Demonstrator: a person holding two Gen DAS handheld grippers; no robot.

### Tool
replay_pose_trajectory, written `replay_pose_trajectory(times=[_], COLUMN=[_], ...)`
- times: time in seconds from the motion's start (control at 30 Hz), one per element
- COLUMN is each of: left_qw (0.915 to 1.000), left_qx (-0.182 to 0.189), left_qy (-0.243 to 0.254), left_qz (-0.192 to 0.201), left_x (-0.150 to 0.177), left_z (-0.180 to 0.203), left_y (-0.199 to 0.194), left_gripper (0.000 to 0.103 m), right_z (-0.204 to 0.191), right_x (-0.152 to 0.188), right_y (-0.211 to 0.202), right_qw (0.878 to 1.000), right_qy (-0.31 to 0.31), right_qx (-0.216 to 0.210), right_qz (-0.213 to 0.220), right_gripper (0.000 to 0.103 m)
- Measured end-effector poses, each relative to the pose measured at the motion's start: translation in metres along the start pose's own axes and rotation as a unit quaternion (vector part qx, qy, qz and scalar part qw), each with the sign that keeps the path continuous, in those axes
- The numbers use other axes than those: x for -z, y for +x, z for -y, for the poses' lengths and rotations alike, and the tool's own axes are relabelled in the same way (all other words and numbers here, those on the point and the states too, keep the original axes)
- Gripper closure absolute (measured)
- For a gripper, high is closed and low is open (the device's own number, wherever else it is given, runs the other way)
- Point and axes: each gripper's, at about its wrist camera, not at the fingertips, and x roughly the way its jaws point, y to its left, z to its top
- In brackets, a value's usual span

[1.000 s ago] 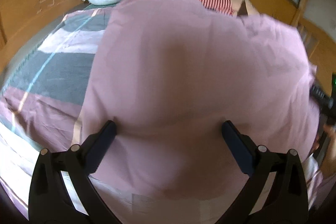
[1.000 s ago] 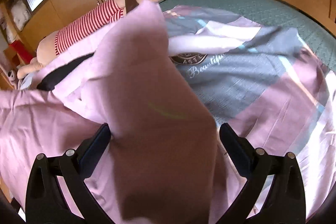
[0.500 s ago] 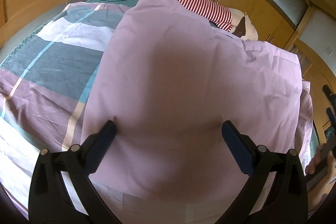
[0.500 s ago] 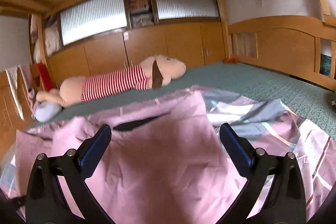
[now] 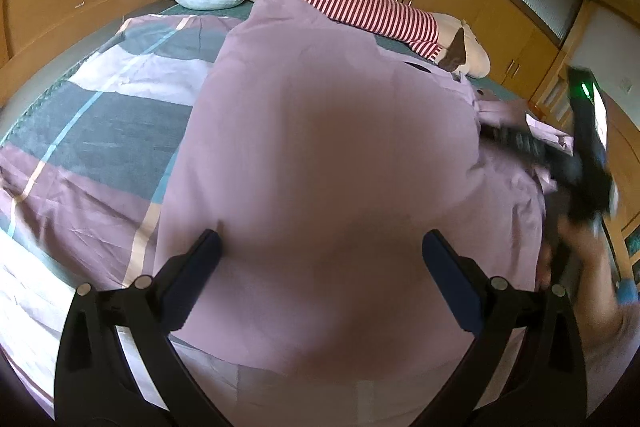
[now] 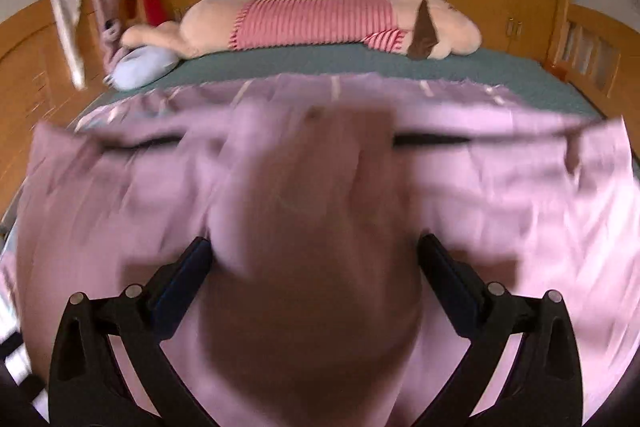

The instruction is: Fold large clothes

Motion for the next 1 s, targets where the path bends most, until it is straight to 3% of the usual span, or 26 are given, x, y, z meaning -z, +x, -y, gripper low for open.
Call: replay_pose_trajectory(times=[0.07,0.17,0.2,0.27,0.33,0.4,0.53,0.6,0.67,0.77,0.83,0.9,0.93,0.97,1.0], left_qw=[1.0,0.9997,0.9996,0.9993,0.9989,0.9981,0.9962,0.9957,0.9951,0.9934,0.9917,0.9904,0.9901,0.9904,0.9907], left_qx=[-0.001,-0.004,-0.001,0.004,0.003,0.003,-0.003,-0.007,-0.009,-0.012,-0.015,-0.014,-0.016,-0.018,-0.02], left_qy=[0.002,-0.011,-0.018,-0.03,-0.04,-0.053,-0.07,-0.066,-0.066,-0.079,-0.093,-0.102,-0.103,-0.101,-0.098], left_qz=[-0.005,-0.019,-0.021,-0.022,-0.025,-0.033,-0.052,-0.064,-0.073,-0.082,-0.088,-0.092,-0.094,-0.093,-0.091], left_x=[0.0,0.0,-0.001,-0.001,0.0,0.002,0.013,0.018,0.02,0.019,0.02,0.021,0.022,0.022,0.022], left_z=[-0.001,-0.006,-0.008,-0.012,-0.013,-0.016,-0.021,-0.021,-0.025,-0.034,-0.04,-0.043,-0.043,-0.043,-0.041], left_y=[0.002,0.007,0.008,0.007,0.005,0.003,0.0,0.0,0.0,0.003,0.005,0.006,0.006,0.005,0.004], left_gripper=[0.002,0.002,0.002,0.002,0.002,0.002,0.002,0.002,0.002,0.002,0.002,0.002,0.002,0.002,0.002], right_z=[0.01,0.014,0.01,-0.012,-0.037,-0.083,-0.147,-0.165,-0.18,-0.188,-0.19,-0.187,-0.184,-0.185,-0.189], right_x=[-0.01,-0.011,-0.011,-0.016,-0.025,-0.03,-0.025,-0.023,-0.016,-0.011,-0.01,-0.008,-0.005,-0.001,0.003], right_y=[-0.005,-0.04,-0.057,-0.07,-0.072,-0.067,-0.038,-0.013,0.011,0.022,0.019,0.009,0.004,-0.001,-0.004], right_qw=[0.999,0.995,0.992,0.989,0.987,0.979,0.946,0.929,0.914,0.91,0.915,0.927,0.933,0.936,0.937], right_qy=[0.027,0.037,0.024,-0.015,-0.068,-0.16,-0.276,-0.3,-0.324,-0.331,-0.321,-0.3,-0.288,-0.284,-0.289], right_qx=[-0.024,-0.064,-0.086,-0.117,-0.133,-0.125,-0.155,-0.171,-0.16,-0.152,-0.155,-0.162,-0.163,-0.161,-0.155], right_qz=[0.004,0.064,0.086,0.084,0.058,0.02,-0.068,-0.131,-0.183,-0.199,-0.186,-0.156,-0.146,-0.132,-0.121], right_gripper=[0.001,0.001,0.001,0.001,0.001,0.001,0.001,0.001,0.001,0.001,0.001,0.031,0.054,0.068,0.075])
